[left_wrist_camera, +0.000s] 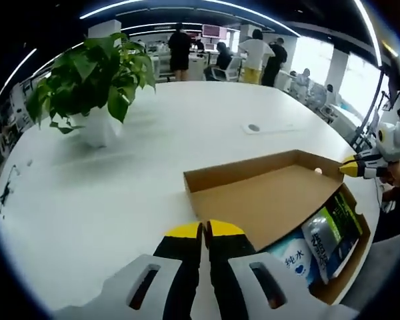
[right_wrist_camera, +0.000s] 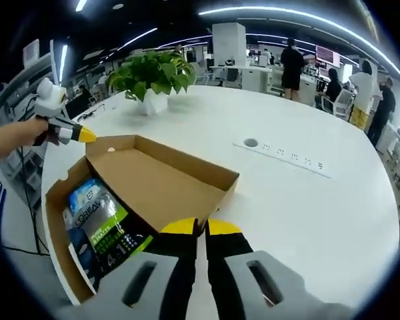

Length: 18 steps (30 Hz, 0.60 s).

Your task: Operate the shoe box by opening the lid, removing the specified soft item, and placing it in the target area until the item is outside and the box remains undamaged.

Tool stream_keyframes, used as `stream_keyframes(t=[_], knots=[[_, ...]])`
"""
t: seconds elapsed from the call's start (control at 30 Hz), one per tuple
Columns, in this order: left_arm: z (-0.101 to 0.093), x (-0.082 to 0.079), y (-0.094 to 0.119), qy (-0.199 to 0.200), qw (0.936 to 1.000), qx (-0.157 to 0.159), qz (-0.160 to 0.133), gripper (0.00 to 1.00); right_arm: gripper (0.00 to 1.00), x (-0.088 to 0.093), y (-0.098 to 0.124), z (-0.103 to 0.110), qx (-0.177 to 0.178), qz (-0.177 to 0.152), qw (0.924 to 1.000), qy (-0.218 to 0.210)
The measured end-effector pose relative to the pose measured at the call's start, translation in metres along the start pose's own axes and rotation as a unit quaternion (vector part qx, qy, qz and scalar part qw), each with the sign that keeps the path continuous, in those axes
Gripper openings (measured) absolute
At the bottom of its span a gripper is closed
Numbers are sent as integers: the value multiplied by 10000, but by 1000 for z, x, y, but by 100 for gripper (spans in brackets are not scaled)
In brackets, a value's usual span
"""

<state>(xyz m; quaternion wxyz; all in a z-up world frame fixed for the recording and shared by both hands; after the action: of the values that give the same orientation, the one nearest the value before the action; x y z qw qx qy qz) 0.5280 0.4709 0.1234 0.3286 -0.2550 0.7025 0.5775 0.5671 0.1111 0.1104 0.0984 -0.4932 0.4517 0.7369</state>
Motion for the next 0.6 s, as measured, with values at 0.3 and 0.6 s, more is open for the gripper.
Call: stream_keyframes(t=[0.3,0.6], knots=[[-2,-2,-2,159,9995,-25,279,0,2,0,-1,-2,-56,186,9993,-311],[-4,-4,-2,124,9992,-53,363,0,3,0,-3,-2,-87,239,9989,-401]])
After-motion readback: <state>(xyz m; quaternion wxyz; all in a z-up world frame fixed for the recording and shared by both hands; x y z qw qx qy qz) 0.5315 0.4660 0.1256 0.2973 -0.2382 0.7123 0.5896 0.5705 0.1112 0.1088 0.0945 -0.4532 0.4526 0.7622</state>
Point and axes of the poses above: the point that each gripper's makers call its tool centre point, and the gripper's own axes: y roughly backward along the fingers, z roughly to its left, x roughly out of its underside, the point moved 8 cm from there along y, roughly backward along the fingers, and after that the axes turned 5 degrees about -z, right-handed, at the moved point
